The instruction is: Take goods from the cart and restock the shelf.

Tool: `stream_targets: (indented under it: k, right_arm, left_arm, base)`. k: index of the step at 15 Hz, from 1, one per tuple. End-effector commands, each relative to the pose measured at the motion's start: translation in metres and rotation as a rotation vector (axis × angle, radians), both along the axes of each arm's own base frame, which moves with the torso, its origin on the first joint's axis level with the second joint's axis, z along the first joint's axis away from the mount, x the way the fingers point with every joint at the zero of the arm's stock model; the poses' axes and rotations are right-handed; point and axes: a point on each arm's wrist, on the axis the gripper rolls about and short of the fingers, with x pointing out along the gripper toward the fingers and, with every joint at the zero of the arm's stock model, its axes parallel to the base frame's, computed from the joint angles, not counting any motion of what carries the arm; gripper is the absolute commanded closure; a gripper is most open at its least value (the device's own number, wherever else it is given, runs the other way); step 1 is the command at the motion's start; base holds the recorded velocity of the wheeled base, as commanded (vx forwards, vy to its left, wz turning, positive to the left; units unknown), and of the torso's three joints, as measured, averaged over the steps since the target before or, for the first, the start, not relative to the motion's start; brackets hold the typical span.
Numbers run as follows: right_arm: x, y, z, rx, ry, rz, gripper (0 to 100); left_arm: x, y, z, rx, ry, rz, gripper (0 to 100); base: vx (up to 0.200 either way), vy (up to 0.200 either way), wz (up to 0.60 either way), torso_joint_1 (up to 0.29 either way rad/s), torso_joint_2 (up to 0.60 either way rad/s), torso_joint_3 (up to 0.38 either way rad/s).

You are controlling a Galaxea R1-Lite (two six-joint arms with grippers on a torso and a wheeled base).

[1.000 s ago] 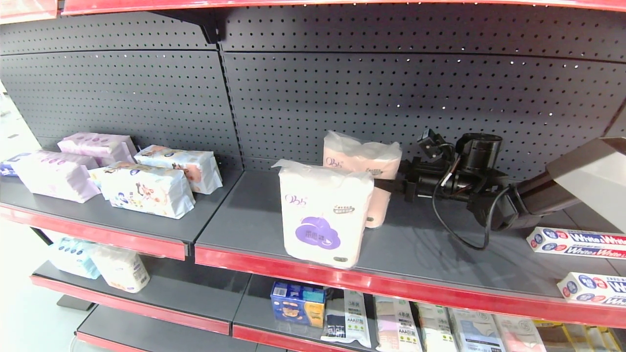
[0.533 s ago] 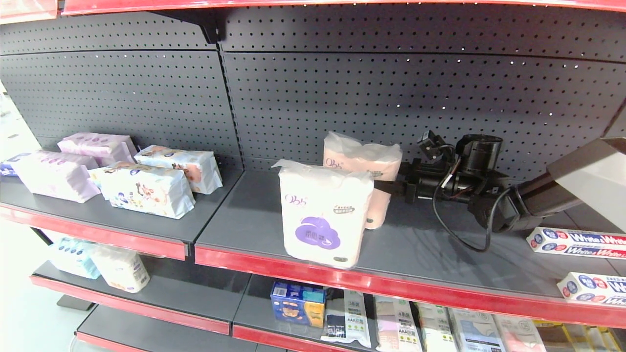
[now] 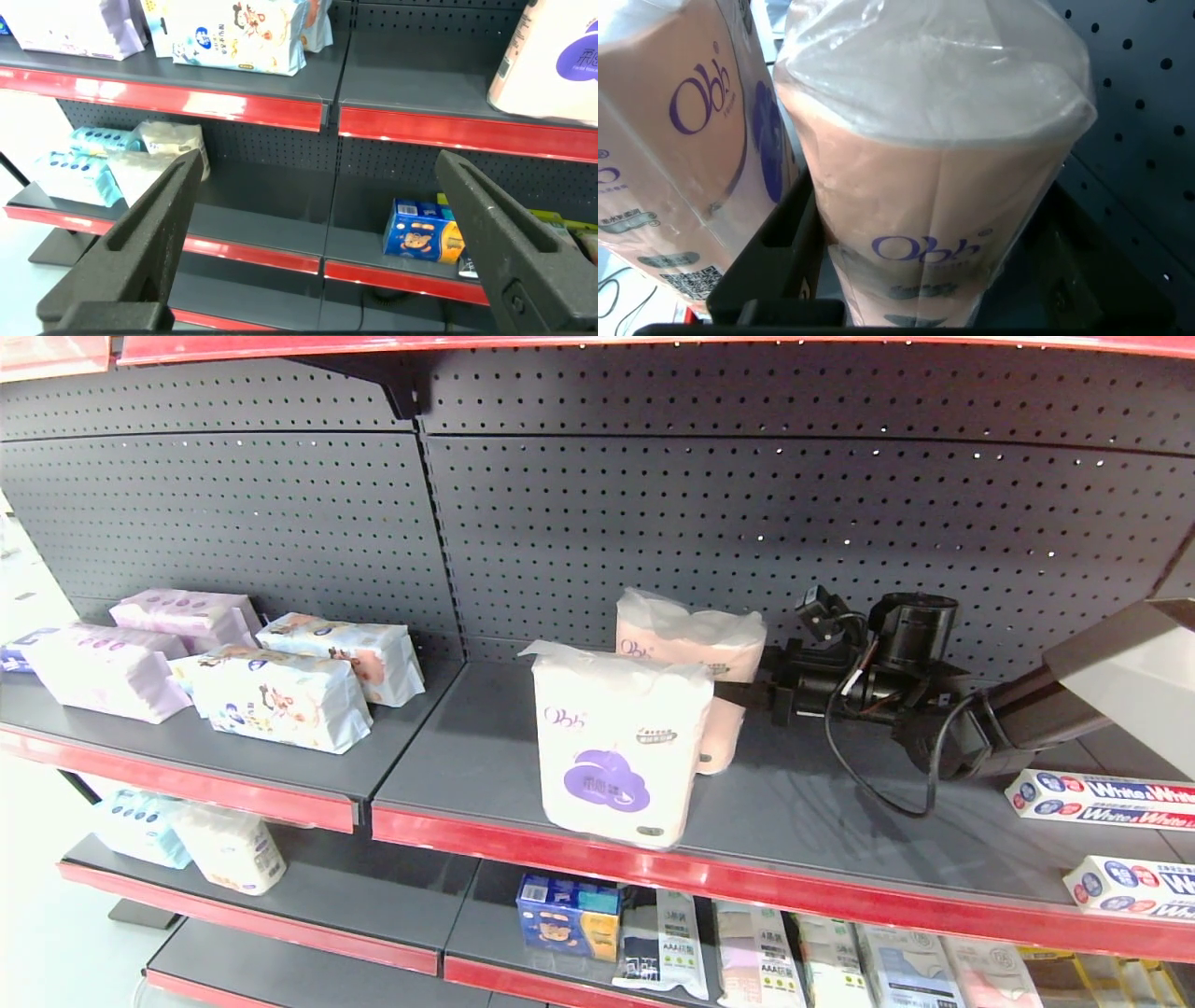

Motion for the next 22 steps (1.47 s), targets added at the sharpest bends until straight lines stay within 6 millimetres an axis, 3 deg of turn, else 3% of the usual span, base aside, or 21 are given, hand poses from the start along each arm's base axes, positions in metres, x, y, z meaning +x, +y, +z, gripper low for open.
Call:
stream_targets:
  k: [1, 2, 10, 22]
  right_arm:
    - [0.000, 0.001, -0.001, 0.000, 0.002, 0.002, 100]
    - [0.000, 0.001, 0.000, 0.000, 0.000, 0.002, 0]
    - [-0.001, -0.002, 0.001, 0.001, 0.002, -0.004, 0]
    - [-0.027, -0.059, 0.002, -0.007, 0.064, -0.136, 0]
  left_arm:
    - [0.000, 0.000, 0.000, 0.001, 0.002, 0.001, 0]
    - [0.000, 0.000, 0.000, 0.000, 0.002, 0.002, 0]
    - [0.000, 0.000, 0.000, 0.000, 0.002, 0.001, 0]
    - [0.000, 0.000, 0.000, 0.000, 0.002, 0.001, 0]
  base:
    - [0.000, 0.000, 0.00, 0.000, 0.00, 0.000]
    - [0.000, 0.000, 0.00, 0.000, 0.00, 0.000]
    - [0.000, 0.000, 0.00, 0.000, 0.00, 0.000]
    - [0.000, 0.000, 0.00, 0.000, 0.00, 0.000]
